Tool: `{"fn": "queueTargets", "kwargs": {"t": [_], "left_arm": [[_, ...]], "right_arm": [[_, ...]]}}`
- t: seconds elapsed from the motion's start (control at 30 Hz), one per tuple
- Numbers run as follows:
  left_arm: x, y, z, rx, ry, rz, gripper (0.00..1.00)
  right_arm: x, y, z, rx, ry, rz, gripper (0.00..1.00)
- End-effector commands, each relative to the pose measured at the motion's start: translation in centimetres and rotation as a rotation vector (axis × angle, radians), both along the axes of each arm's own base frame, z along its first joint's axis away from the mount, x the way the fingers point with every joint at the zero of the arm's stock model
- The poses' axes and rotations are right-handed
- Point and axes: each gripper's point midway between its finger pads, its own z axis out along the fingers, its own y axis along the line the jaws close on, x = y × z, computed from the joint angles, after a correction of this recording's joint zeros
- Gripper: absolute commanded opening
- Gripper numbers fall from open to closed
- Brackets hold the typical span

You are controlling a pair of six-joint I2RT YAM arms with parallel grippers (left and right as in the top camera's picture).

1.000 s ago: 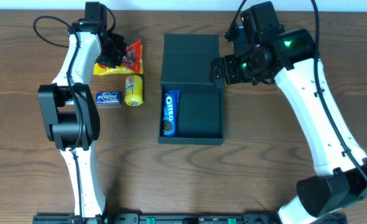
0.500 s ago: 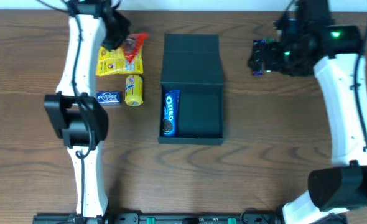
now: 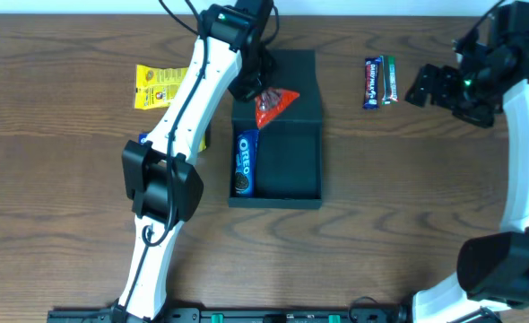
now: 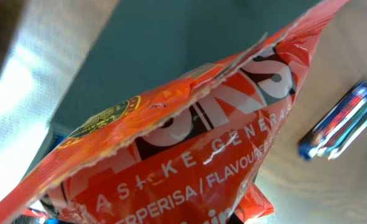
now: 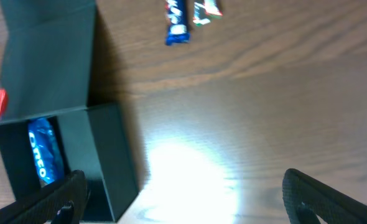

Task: Pack container
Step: 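Lift the red candy bag with the left gripper toward the box, then lower the red bag into the box beside the Oreo and release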

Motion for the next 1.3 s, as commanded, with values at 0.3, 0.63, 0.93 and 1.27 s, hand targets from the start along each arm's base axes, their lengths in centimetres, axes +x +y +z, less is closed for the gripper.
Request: {"fn": "queueTargets", "kwargs": {"t": [0.3, 0.63, 0.93, 1.27], "left_arm": [[-6.2, -1.3, 10.0, 0.116, -0.196, -0.125, 0.06], [-12.1, 2.2, 9.2, 0.256, -0.161, -0.182, 0.06], [-13.3, -2.1, 4.1, -0.147, -0.252, -0.085, 0.06], [-14.5, -4.0, -1.9, -0.339, -0.051, 0.233, 0.06]], "right_arm": [[-1.3, -1.4, 0.5, 0.079, 0.014, -0.029, 0.99], [-1.8, -1.1, 0.4, 0.102, 0.033, -0.029, 0.99], [-1.6, -1.0, 0.5, 0.109, 0.021, -0.019, 0.99], [-1.6, -0.8, 0.6, 0.116, 0.021, -0.016, 0.99]]}}
